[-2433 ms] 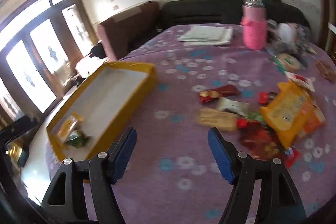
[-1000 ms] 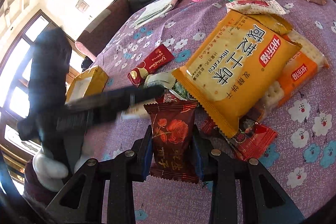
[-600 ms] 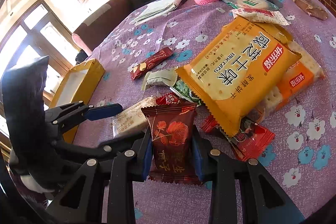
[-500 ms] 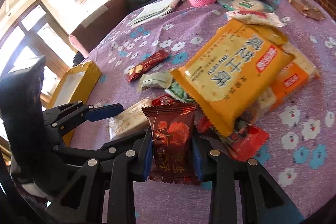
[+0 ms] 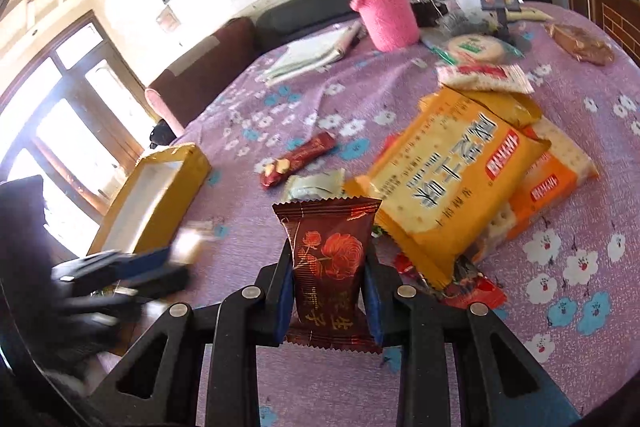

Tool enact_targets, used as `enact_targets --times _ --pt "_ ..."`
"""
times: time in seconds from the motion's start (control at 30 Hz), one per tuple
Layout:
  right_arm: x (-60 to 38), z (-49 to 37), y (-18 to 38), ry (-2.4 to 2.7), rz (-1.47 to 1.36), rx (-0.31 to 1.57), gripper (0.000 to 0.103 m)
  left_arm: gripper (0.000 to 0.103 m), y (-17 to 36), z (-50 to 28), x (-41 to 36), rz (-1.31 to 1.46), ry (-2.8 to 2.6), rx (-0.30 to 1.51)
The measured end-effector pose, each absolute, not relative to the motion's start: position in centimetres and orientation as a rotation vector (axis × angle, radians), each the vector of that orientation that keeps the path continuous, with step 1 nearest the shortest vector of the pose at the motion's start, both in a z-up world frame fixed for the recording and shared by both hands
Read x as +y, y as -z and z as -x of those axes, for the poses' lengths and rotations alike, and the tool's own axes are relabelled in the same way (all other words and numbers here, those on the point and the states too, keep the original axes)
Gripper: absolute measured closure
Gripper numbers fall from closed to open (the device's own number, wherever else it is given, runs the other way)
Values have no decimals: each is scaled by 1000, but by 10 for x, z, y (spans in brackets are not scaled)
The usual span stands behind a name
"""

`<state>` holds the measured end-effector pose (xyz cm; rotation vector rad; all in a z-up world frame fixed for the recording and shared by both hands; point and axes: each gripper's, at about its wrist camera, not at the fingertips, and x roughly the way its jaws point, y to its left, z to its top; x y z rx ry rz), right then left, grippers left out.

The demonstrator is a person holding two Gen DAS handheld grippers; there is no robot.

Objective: Organize snacks
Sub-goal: 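Carry both snacks over the yellow tray and open both grippers to release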

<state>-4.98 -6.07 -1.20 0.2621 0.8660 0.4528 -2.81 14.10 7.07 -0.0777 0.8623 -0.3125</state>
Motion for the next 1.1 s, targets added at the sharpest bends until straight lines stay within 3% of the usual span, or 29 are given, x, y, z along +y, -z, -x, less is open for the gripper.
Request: enact_targets --times 0.3,0.7,1.1 --pt "-34 61 -1 -452 -202 838 73 72 -119 78 287 238 25 726" --pt "148 99 -92 -783 15 842 74 71 -90 48 371 309 -129 798" --pt "291 74 -9 -825 147 1036 74 71 -47 21 406 368 -172 910"
